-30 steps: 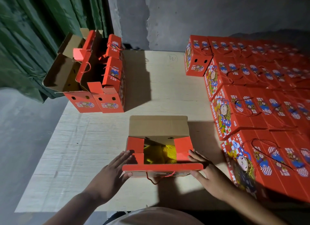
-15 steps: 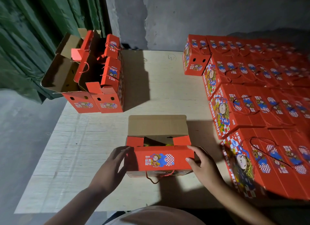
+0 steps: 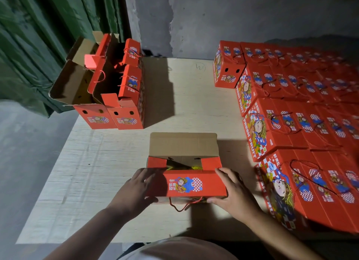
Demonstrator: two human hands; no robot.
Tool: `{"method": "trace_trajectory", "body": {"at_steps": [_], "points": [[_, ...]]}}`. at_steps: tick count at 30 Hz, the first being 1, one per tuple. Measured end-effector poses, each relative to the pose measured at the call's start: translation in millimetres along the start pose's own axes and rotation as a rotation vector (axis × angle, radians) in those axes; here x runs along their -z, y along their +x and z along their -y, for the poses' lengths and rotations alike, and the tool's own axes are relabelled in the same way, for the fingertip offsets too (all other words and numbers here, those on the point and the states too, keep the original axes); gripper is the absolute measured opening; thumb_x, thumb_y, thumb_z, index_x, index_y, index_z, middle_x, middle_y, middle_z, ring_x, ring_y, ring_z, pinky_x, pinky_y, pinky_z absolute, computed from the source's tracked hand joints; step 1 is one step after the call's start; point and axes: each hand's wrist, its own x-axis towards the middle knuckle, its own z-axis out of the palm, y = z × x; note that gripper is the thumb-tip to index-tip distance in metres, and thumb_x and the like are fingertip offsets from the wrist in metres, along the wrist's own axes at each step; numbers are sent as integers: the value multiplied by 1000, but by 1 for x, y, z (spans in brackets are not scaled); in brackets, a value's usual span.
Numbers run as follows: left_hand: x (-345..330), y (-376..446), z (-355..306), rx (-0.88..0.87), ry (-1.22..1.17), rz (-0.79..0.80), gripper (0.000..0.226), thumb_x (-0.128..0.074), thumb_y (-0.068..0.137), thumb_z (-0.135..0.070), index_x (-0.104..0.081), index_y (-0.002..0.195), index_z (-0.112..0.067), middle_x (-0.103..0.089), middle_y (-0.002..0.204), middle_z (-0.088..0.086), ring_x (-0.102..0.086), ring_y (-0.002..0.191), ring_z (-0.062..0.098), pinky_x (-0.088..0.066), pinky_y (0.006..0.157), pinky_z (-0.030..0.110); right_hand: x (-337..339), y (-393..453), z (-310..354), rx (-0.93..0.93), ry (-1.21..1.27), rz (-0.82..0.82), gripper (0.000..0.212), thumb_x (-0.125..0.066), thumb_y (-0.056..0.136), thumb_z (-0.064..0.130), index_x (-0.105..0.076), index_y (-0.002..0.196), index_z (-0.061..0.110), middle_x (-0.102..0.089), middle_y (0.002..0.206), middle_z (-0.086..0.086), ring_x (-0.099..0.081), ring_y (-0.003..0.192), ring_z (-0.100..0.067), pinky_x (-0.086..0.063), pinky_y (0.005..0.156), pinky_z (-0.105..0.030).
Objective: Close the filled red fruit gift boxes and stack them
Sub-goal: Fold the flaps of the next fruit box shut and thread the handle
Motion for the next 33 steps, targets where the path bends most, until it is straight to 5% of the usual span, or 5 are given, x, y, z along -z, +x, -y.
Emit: {"method": "trace_trajectory", "body": {"at_steps": [6, 14, 24, 33], "points": [[-1, -1, -1, 9, 5, -17, 100, -84, 78, -49, -26, 159, -38, -39, 150, -15, -40, 137, 14, -57, 93, 33, -4, -1, 1, 21, -3, -28, 103, -86, 75, 58, -27, 159, 44, -30, 154, 23, -33, 141, -3, -46, 108, -27], [-2, -2, -5, 1, 22, -35, 98, -83, 79, -47, -26, 158, -39, -39, 149, -12, -44, 132, 18, -58, 93, 39, -5, -3, 2, 34, 4, -35, 89, -85, 79, 54, -42, 155, 36, -34, 151, 22, -37, 141, -4, -47, 112, -30], [-2, 1, -6, 1, 131, -28, 85, -72, 83, -58, -33, 155, -37, -44, 148, -11, -41, 139, 20, -41, 112, 44, -3, -3, 1, 36, 5, -29, 84, -83, 82, 54, -46, 156, 35, -39, 158, 18, -41, 143, -7, -51, 109, -35], [-13, -8, -6, 62, 132, -31, 75, -40, 101, -68, -26, 165, -32, -40, 161, -10, -28, 153, 16, -36, 120, 45, -12, -9, -5, 74, -75, 5, 82, -62, 94, 64, -28, 164, 39, -7, 173, 22, -23, 155, -8, -46, 115, -34]]}}
